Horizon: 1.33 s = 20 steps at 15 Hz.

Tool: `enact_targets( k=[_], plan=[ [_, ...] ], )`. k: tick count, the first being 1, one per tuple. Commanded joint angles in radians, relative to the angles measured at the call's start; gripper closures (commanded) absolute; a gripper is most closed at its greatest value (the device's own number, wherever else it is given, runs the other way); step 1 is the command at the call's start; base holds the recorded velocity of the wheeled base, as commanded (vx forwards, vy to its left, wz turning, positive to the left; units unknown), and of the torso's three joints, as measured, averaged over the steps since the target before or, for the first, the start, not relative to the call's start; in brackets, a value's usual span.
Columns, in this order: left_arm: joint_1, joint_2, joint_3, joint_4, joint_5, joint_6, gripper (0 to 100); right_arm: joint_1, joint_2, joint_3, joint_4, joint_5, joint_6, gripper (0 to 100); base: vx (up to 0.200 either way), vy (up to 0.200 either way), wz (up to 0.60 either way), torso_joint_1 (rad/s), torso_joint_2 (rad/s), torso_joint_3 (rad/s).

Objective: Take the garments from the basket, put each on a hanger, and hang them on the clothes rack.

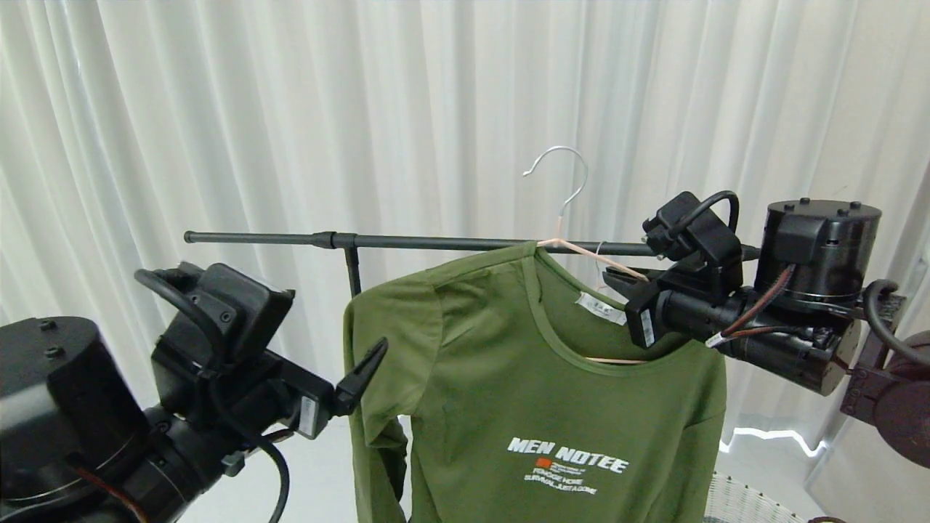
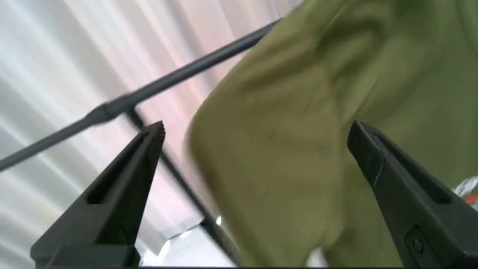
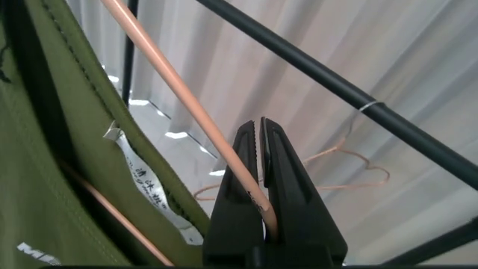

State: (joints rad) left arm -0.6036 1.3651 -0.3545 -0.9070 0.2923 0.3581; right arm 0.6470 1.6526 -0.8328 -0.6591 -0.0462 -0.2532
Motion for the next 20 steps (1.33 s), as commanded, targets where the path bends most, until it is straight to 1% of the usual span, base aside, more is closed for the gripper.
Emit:
enact_targets(
  k=[1,3,4,5,7,9,10,12,16,17,20],
  plan=[
    [0.125,-0.037,0.071,0.000,-0.018,-0.019,0,-0.010,-0.016,0.021,0.001,-0.015,-0.015,100,0.000,0.000,0.00,0.000,0.00,0.000],
    [0.139,-0.037,0.154,0.000,-0.124,-0.084,0,-0.007,-0.016,0.023,0.001,-0.020,-0.028,100,0.000,0.000,0.00,0.000,0.00,0.000],
    [0.142,-0.035,0.173,0.000,-0.160,-0.107,0,-0.006,-0.016,0.023,0.001,-0.020,-0.041,100,0.000,0.000,0.00,0.000,0.00,0.000],
    [0.145,-0.034,0.183,0.000,-0.186,-0.136,0,-0.001,-0.019,0.023,0.000,-0.018,-0.054,100,0.000,0.000,0.00,0.000,0.00,0.000],
    [0.157,-0.014,0.167,-0.001,-0.225,-0.179,0,0.026,-0.027,0.027,0.000,-0.020,-0.055,100,0.000,0.000,0.00,0.000,0.00,0.000],
    [0.217,0.023,0.157,-0.001,-0.309,-0.188,0,0.054,-0.042,0.035,0.000,-0.017,-0.055,100,0.000,0.000,0.00,0.000,0.00,0.000],
    [0.263,0.034,0.149,-0.003,-0.349,-0.186,0,0.060,-0.057,0.038,0.000,-0.012,-0.055,100,0.000,0.000,0.00,0.000,0.00,0.000],
    [0.323,0.051,0.131,-0.001,-0.389,-0.186,0,0.066,-0.080,0.052,0.000,-0.012,-0.057,100,0.000,0.000,0.00,0.000,0.00,0.000],
    [0.334,0.060,0.127,-0.003,-0.400,-0.183,0,0.095,-0.100,0.060,0.000,-0.018,-0.055,100,0.000,0.000,0.00,0.000,0.00,0.000],
    [0.334,0.060,0.127,-0.003,-0.400,-0.183,100,0.095,-0.102,0.061,0.000,-0.018,-0.055,100,0.000,0.000,0.00,0.000,0.00,0.000],
    [0.334,0.060,0.127,-0.003,-0.400,-0.180,100,0.092,-0.108,0.069,0.000,-0.020,-0.055,100,0.000,0.000,0.00,0.000,0.00,0.000]
  ],
)
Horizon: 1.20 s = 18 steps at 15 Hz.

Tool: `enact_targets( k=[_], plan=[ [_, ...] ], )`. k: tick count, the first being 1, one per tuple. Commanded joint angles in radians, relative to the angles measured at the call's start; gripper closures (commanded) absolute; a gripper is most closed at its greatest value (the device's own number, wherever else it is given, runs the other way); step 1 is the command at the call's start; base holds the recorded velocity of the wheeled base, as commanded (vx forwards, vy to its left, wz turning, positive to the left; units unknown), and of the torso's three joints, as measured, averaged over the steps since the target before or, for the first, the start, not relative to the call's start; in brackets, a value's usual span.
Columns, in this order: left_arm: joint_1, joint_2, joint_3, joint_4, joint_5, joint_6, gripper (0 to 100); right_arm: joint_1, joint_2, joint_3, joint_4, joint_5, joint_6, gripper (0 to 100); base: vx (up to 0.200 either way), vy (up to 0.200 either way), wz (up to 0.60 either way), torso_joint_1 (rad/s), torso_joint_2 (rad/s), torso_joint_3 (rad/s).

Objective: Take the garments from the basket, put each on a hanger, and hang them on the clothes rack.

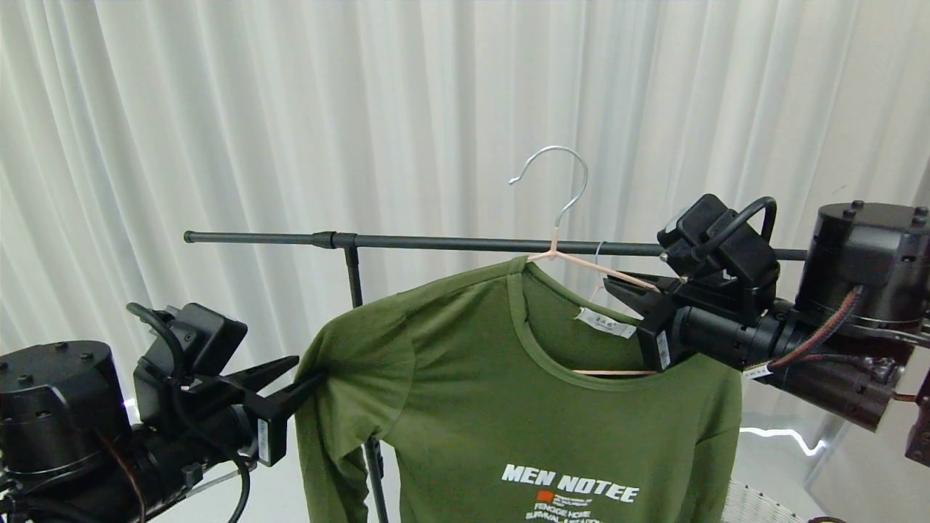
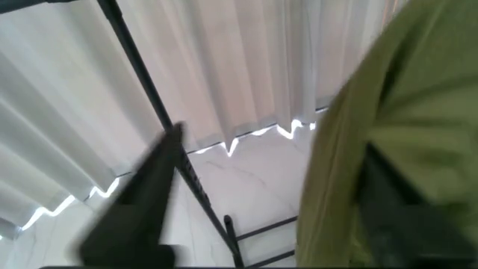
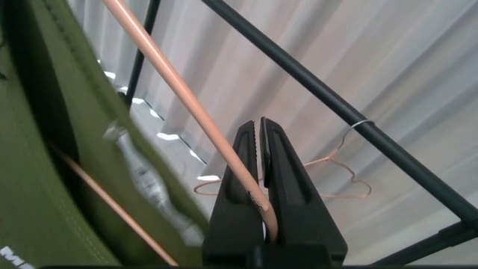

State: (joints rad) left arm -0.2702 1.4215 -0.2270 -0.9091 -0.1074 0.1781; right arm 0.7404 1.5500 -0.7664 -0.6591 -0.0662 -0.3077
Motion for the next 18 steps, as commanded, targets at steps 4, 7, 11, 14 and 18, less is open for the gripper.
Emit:
enact_targets(
  k=[4,7,11,14,18],
  plan=[
    [0.029,-0.006,0.021,-0.002,0.009,0.001,100,-0.073,-0.010,0.009,0.001,-0.001,-0.001,100,0.000,0.000,0.00,0.000,0.00,0.000],
    [0.095,-0.007,0.025,-0.002,0.009,0.001,100,-0.099,-0.018,0.010,0.003,-0.001,-0.001,100,0.000,0.000,0.00,0.000,0.00,0.000],
    [0.092,-0.032,0.034,-0.002,0.009,0.000,0,-0.093,-0.013,0.010,0.004,-0.001,-0.002,100,0.000,0.000,0.00,0.000,0.00,0.000],
    [0.092,-0.046,0.043,-0.002,0.009,-0.002,0,-0.095,-0.008,0.010,0.004,-0.001,-0.002,100,0.000,0.000,0.00,0.000,0.00,0.000],
    [0.097,-0.113,0.075,-0.002,0.012,-0.008,0,-0.124,0.053,-0.001,0.004,-0.053,-0.001,100,0.000,0.000,0.00,0.000,0.00,0.000]
  ],
)
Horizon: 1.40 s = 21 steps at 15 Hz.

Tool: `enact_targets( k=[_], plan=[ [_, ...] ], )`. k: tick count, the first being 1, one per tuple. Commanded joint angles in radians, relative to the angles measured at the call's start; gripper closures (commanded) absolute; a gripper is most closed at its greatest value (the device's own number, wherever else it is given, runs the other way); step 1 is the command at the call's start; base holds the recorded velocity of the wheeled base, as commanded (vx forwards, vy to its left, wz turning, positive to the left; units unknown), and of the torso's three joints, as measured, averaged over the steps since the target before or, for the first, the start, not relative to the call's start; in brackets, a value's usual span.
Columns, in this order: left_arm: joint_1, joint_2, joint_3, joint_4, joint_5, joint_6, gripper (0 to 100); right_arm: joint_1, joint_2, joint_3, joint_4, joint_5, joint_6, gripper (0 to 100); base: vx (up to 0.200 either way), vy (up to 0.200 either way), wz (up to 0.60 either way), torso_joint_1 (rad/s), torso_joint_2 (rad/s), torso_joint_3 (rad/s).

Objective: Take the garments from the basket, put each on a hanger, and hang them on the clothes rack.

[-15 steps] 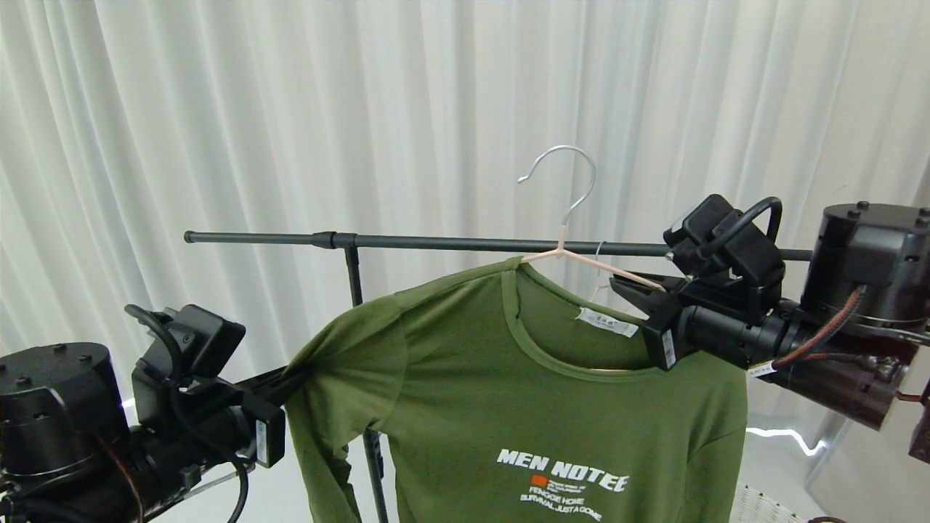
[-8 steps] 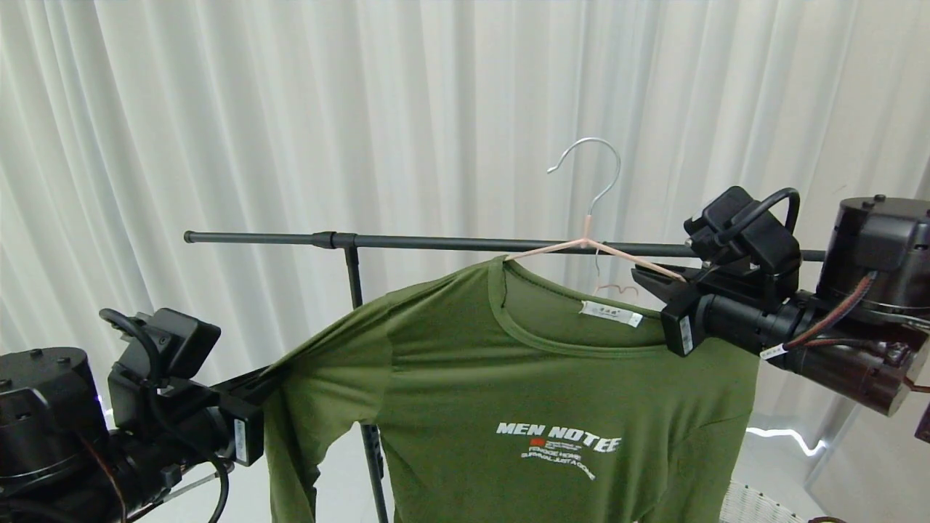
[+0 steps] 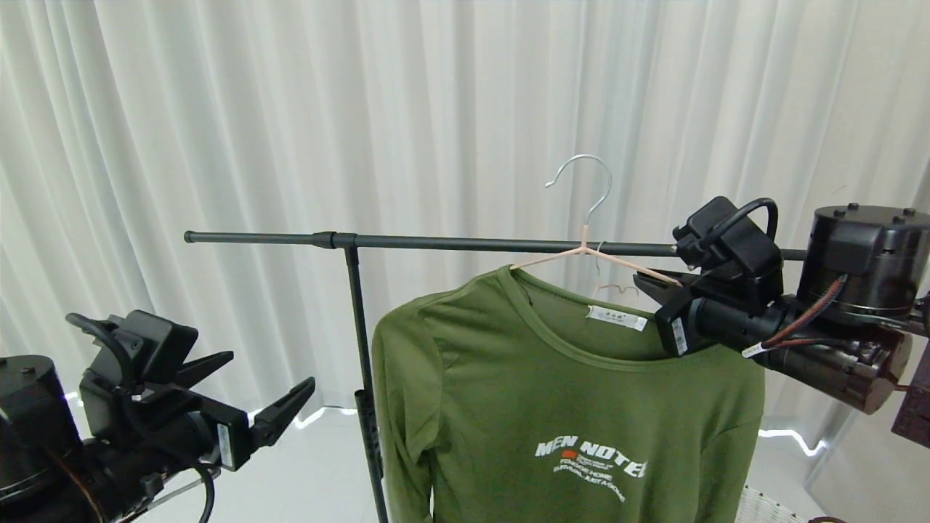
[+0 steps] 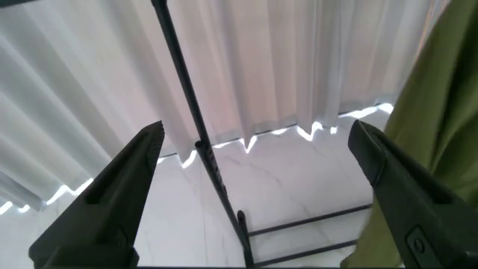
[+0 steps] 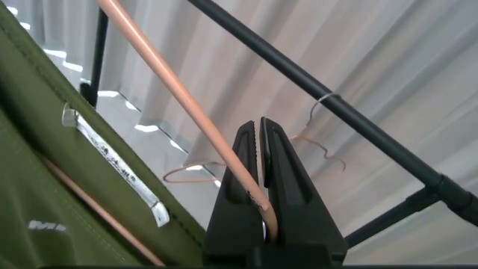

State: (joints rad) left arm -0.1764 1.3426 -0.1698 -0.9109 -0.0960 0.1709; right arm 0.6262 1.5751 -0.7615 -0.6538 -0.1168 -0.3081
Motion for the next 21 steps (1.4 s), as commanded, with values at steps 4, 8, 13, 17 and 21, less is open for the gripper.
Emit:
enact_targets(
  k=[4,8,13,17,21],
  plan=[
    [0.009,-0.178,0.115,0.000,-0.001,-0.047,0,-0.046,0.016,0.024,-0.001,-0.015,0.006,100,0.000,0.000,0.00,0.000,0.00,0.000],
    [0.012,-0.212,0.102,0.003,0.048,-0.040,0,-0.079,-0.003,0.067,0.000,-0.046,0.004,100,0.000,0.000,0.00,0.000,0.00,0.000],
    [0.017,-0.313,0.081,0.009,0.041,-0.027,0,-0.086,-0.024,0.120,0.002,-0.073,0.000,100,0.000,0.000,0.00,0.000,0.00,0.000],
    [0.006,-0.289,0.110,0.010,-0.077,-0.014,0,-0.102,-0.020,0.111,0.028,-0.156,-0.006,100,0.000,0.000,0.00,0.000,0.00,0.000],
    [0.009,-0.290,0.122,0.009,-0.093,-0.013,0,-0.106,-0.006,0.133,0.048,-0.161,-0.006,100,0.000,0.000,0.00,0.000,0.00,0.000]
  ],
)
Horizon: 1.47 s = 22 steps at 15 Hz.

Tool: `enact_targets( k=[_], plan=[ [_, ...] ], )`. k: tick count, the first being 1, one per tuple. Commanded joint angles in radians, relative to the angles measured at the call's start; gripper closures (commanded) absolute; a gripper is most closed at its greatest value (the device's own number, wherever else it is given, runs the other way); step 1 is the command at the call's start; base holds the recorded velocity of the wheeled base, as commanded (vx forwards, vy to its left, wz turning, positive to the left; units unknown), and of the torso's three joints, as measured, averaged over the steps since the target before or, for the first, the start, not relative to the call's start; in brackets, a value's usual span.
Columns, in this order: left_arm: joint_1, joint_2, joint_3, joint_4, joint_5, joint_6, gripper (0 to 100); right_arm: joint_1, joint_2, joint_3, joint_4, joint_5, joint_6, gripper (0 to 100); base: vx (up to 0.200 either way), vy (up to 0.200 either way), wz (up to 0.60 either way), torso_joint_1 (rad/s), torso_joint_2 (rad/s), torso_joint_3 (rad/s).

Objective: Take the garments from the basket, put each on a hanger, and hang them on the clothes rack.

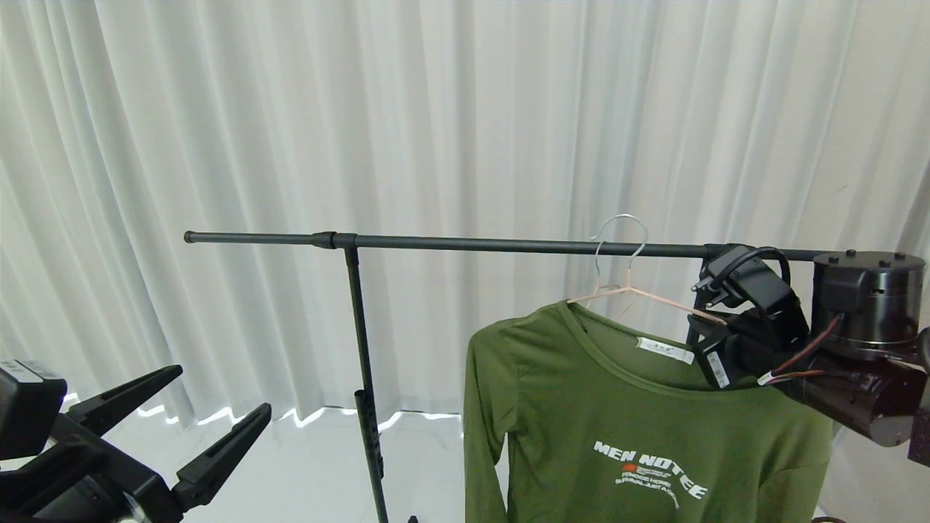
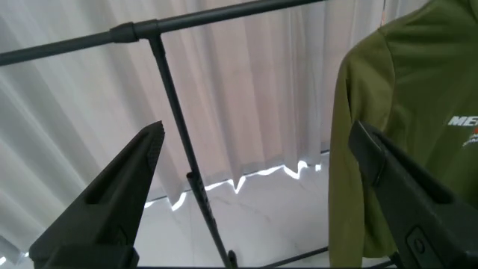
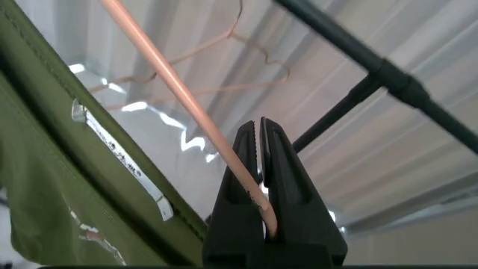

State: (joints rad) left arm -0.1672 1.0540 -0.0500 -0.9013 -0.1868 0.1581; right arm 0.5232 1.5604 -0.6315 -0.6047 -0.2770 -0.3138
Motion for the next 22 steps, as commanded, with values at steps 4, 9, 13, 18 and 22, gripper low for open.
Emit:
enact_targets(
  k=[4,9,13,18,22],
  plan=[
    [0.002,0.011,-0.005,0.001,0.000,-0.006,0,-0.012,0.040,0.007,-0.003,-0.073,0.001,100,0.000,0.000,0.00,0.000,0.00,0.000],
    [0.023,0.057,-0.008,-0.001,0.003,-0.006,0,0.024,0.035,0.010,-0.003,-0.068,0.018,100,0.040,0.000,0.00,0.000,0.00,0.000],
    [0.028,0.060,-0.008,-0.001,0.004,-0.006,0,0.074,0.043,0.003,-0.001,-0.070,0.038,100,0.200,0.000,0.00,-0.001,0.00,0.002],
    [0.031,0.057,0.006,-0.001,0.003,-0.002,0,0.072,0.035,0.007,-0.001,-0.071,0.041,100,0.080,0.000,0.00,0.002,0.00,0.001],
    [0.031,0.058,0.006,-0.001,0.003,0.000,0,0.072,0.027,0.010,-0.003,-0.071,0.044,100,0.000,0.000,0.00,0.000,0.00,0.000]
  ],
)
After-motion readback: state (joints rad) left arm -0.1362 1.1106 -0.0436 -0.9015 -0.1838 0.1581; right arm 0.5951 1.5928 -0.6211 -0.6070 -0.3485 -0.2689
